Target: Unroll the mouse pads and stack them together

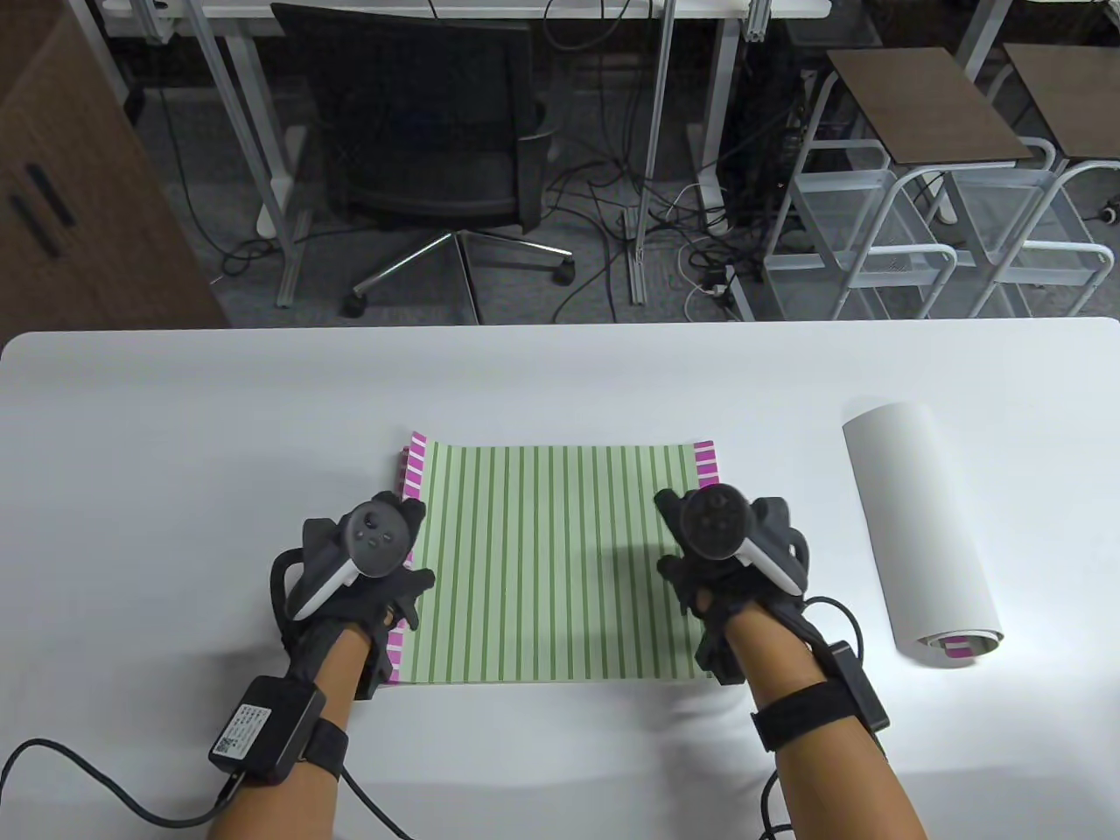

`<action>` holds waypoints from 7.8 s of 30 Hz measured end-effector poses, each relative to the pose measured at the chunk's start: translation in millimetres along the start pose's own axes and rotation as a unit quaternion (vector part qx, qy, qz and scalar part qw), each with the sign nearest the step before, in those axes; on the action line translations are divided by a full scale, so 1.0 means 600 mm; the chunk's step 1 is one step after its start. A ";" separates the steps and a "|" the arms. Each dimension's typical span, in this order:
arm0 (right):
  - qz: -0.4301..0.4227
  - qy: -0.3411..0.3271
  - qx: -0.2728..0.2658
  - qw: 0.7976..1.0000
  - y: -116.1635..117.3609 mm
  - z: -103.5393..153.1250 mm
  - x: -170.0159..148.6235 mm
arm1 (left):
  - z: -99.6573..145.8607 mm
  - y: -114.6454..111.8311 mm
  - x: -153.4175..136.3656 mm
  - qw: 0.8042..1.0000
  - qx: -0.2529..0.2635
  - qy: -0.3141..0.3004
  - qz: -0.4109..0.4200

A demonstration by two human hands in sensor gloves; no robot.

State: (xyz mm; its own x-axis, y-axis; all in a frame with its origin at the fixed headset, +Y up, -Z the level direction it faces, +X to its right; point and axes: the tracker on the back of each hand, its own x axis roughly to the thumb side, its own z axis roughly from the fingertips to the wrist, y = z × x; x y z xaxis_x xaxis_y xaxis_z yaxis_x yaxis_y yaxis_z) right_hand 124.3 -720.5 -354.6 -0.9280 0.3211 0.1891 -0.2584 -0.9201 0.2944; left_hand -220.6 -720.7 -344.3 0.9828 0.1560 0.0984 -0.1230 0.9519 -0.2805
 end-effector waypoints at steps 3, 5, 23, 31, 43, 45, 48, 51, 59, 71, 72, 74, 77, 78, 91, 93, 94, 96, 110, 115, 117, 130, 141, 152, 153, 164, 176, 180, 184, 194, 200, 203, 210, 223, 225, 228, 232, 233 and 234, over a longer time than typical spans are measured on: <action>0.041 -0.013 0.106 0.993 0.055 -0.015 0.018 | -0.015 -0.035 -0.003 0.995 -0.094 -0.001 -0.018; 0.060 -0.003 0.146 0.987 0.074 -0.019 0.010 | -0.024 -0.055 -0.014 0.990 -0.138 0.012 -0.013; 0.074 0.019 0.175 0.982 0.043 0.054 -0.124 | -0.035 -0.080 -0.050 0.984 -0.161 0.024 0.072; -0.025 0.032 0.044 0.998 -0.051 0.045 -0.129 | -0.010 -0.028 -0.042 0.992 -0.058 -0.010 0.108; -0.171 0.243 -0.168 0.940 -0.202 0.085 -0.301 | 0.050 0.091 -0.007 0.817 0.059 -0.270 0.506; -0.174 0.283 -0.159 0.930 -0.192 0.092 -0.336 | 0.051 0.091 -0.004 0.819 0.048 -0.283 0.497; -0.171 0.334 -0.141 0.916 -0.167 0.099 -0.378 | 0.050 0.088 -0.001 0.819 0.036 -0.288 0.494; -0.165 0.380 -0.111 0.903 -0.132 0.105 -0.411 | 0.048 0.084 0.000 0.828 0.030 -0.284 0.482; -0.109 0.440 -0.023 0.891 -0.062 0.104 -0.444 | 0.040 0.073 0.000 0.842 0.019 -0.271 0.466; -0.050 0.443 -0.083 0.891 -0.085 0.106 -0.428 | 0.033 0.062 -0.004 0.848 0.008 -0.259 0.463; -0.066 0.442 -0.086 0.890 -0.088 0.108 -0.428 | 0.032 0.061 -0.004 0.848 0.007 -0.258 0.463; -0.090 0.439 -0.100 0.888 -0.093 0.112 -0.428 | 0.032 0.060 -0.003 0.848 0.004 -0.257 0.463; -0.125 0.431 -0.114 0.887 -0.096 0.115 -0.426 | 0.030 0.058 -0.002 0.853 0.000 -0.254 0.456; -0.127 0.429 -0.116 0.887 -0.097 0.115 -0.425 | 0.029 0.057 -0.002 0.854 -0.001 -0.253 0.455; -0.280 0.282 -0.177 0.901 -0.167 0.080 -0.311 | 0.027 0.051 0.003 0.855 -0.010 -0.244 0.457; -0.292 0.260 -0.176 0.903 -0.170 0.074 -0.290 | 0.027 0.051 0.004 0.856 -0.010 -0.244 0.457; -0.299 0.245 -0.176 0.905 -0.171 0.069 -0.275 | 0.026 0.050 0.005 0.856 -0.011 -0.243 0.456; -0.314 0.216 -0.171 0.909 -0.170 0.061 -0.246 | 0.025 0.048 0.007 0.856 -0.013 -0.242 0.457; -0.474 0.058 -0.101 0.873 -0.080 0.026 -0.098 | 0.013 0.030 0.019 0.838 -0.001 -0.208 0.504; -0.464 0.020 -0.063 0.883 -0.060 0.021 -0.060 | 0.008 0.015 0.025 0.818 -0.003 -0.179 0.547; -0.464 0.001 -0.048 0.884 -0.052 0.020 -0.045 | 0.003 0.006 0.030 0.804 -0.011 -0.168 0.571; -0.536 -0.122 0.068 0.832 -0.021 0.023 0.055 | -0.009 -0.037 0.093 0.734 -0.121 -0.183 0.643; -0.519 -0.165 0.130 0.828 0.005 0.023 0.089 | -0.002 -0.046 0.120 0.675 -0.153 -0.209 0.691; -0.524 -0.135 0.132 0.830 0.004 0.023 0.072 | -0.002 -0.049 0.106 0.672 -0.133 -0.152 0.712; -0.527 -0.136 0.133 0.828 0.003 0.023 0.071 | -0.002 -0.048 0.103 0.676 -0.132 -0.151 0.709; -0.576 -0.120 0.150 0.794 0.002 0.021 0.042 | 0.000 -0.039 0.097 0.693 -0.136 -0.159 0.690; -0.622 -0.084 0.139 0.766 0.011 0.013 0.015 | -0.006 -0.038 0.090 0.679 -0.156 -0.176 0.696; -0.624 -0.077 0.120 0.768 0.010 0.017 0.012 | -0.010 -0.043 0.081 0.674 -0.146 -0.162 0.706; -0.619 -0.072 0.113 0.774 0.010 0.017 0.008 | -0.012 -0.047 0.070 0.684 -0.131 -0.146 0.703; -0.592 -0.072 0.105 0.796 0.005 0.021 0.015 | -0.013 -0.061 0.066 0.703 -0.174 -0.150 0.673; -0.587 -0.080 0.101 0.799 0.001 0.023 0.021 | -0.013 -0.071 0.071 0.718 -0.172 -0.128 0.662; -0.586 -0.081 0.101 0.800 0.001 0.021 0.019 | -0.014 -0.074 0.068 0.711 -0.165 -0.114 0.674; -0.596 -0.077 0.092 0.794 -0.008 0.020 0.001 | -0.017 -0.073 0.051 0.696 -0.145 -0.101 0.696; -0.596 -0.080 0.088 0.794 -0.013 0.021 0.001 | -0.018 -0.082 0.048 0.718 -0.170 -0.114 0.665; -0.589 -0.083 0.085 0.799 -0.016 0.023 0.004 | -0.018 -0.082 0.051 0.723 -0.174 -0.117 0.658; -0.589 -0.083 0.078 0.800 -0.018 0.024 0.004 | -0.019 -0.083 0.049 0.723 -0.160 -0.102 0.664; -0.590 -0.083 0.076 0.799 -0.020 0.024 0.002 | -0.019 -0.082 0.043 0.717 -0.151 -0.094 0.673; -0.592 -0.083 0.074 0.798 -0.021 0.024 0.000 | -0.019 -0.081 0.040 0.717 -0.147 -0.090 0.676; -0.594 -0.083 0.075 0.797 -0.022 0.023 -0.001 | -0.019 -0.081 0.037 0.714 -0.140 -0.086 0.680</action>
State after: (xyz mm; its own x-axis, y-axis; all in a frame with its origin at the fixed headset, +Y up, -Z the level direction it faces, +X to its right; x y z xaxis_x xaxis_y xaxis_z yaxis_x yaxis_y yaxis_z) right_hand 132.0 -705.6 -345.3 -0.0013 0.9821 -0.1885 -0.8814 0.0879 0.4641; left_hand -191.3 -766.7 -339.6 -0.0545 0.9395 -0.3382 -0.8917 -0.1982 -0.4068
